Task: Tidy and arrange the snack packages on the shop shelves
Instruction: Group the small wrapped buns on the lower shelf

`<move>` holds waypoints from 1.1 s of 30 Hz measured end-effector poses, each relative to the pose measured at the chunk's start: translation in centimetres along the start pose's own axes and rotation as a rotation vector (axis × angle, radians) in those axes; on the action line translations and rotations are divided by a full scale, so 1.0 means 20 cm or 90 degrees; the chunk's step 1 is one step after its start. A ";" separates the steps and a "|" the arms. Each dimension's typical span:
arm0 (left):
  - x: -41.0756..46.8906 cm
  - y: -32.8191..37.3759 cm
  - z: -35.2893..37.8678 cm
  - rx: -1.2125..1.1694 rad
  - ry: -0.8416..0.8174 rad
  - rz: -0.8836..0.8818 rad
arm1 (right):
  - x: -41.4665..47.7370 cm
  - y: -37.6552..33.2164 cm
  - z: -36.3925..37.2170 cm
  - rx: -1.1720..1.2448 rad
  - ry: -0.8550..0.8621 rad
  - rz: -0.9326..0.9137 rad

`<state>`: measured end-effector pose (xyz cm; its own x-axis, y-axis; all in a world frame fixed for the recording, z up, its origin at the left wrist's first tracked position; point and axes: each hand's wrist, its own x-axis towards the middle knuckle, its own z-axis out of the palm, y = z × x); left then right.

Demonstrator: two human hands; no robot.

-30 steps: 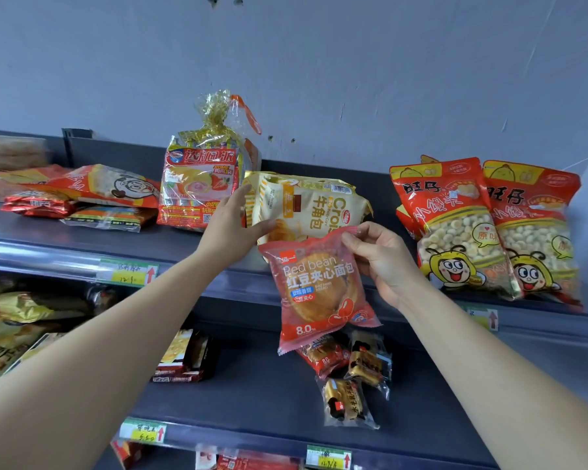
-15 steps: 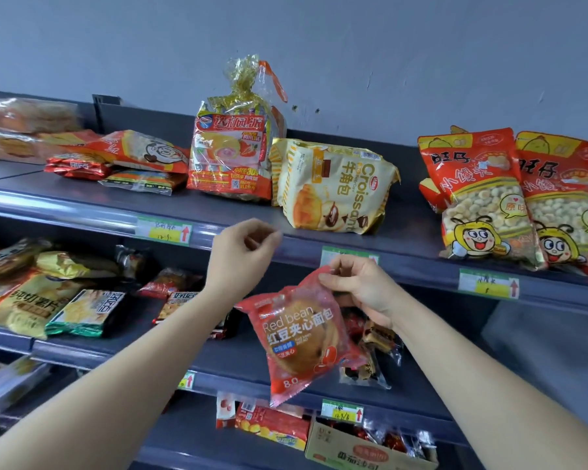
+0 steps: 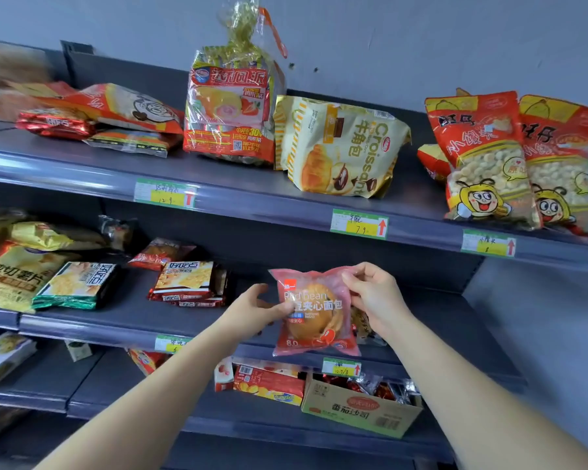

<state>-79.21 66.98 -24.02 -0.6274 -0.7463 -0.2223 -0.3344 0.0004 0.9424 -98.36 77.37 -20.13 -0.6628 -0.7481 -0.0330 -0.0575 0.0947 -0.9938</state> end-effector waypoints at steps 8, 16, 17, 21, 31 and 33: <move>0.18 -0.12 0.19 -0.001 -0.071 -0.004 | 0.20 0.12 -0.04 0.046 0.058 0.067; 0.54 -0.24 0.33 0.079 0.040 -0.041 | 0.46 0.32 -0.17 0.044 -0.006 0.193; 0.58 -0.26 0.35 0.095 0.044 -0.051 | 0.49 0.34 -0.18 0.035 -0.013 0.200; 0.74 -0.35 0.43 0.127 0.054 -0.094 | 0.61 0.45 -0.19 -0.021 -0.077 0.234; 0.78 -0.41 0.23 0.344 0.260 -0.048 | 0.74 0.61 0.00 -0.051 -0.123 0.258; 0.79 -0.38 0.06 0.440 0.359 -0.032 | 0.76 0.62 0.06 -0.051 -0.087 0.240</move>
<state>-87.44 56.11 -34.97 -0.2217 -0.9727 0.0683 -0.8159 0.2234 0.5333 -108.22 66.48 -33.11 -0.5435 -0.7309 -0.4127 0.1085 0.4264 -0.8980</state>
